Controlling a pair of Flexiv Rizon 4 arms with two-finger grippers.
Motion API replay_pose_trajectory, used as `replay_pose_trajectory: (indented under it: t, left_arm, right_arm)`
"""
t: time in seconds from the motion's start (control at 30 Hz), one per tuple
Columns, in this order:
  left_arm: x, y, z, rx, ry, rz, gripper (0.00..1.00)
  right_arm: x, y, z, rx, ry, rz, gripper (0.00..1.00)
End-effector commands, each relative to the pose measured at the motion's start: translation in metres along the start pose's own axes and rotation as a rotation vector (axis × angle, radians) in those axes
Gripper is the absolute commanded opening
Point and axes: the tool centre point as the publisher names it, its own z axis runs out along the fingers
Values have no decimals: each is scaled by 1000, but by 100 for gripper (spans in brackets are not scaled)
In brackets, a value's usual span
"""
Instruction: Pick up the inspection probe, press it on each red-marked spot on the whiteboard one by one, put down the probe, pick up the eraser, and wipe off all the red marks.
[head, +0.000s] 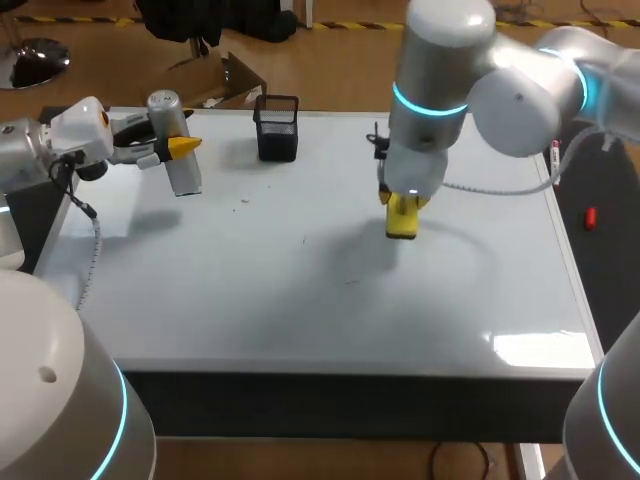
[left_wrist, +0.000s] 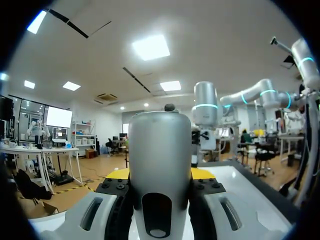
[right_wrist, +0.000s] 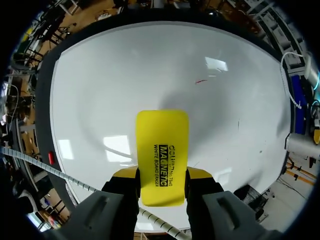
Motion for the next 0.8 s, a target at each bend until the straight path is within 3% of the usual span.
replay_pose_trajectory:
  t: [0.03,0.43,0.63,0.8]
  left_arm:
    - [1,-2,0,-2,-4,1,0]
    - [1,-2,0,-2,-4,1,0]
    - [1,-2,0,-2,-4,1,0]
    - [1,-2,0,-2,-4,1,0]
  right_arm:
    - [15,-28,4,-29,-24,-15,0]
    - [21,-121,19,-73,52,-44,0]
    - [8,-160,26,-81,54,-47,0]
    - [-11,-179,34,-92,59,-51,0]
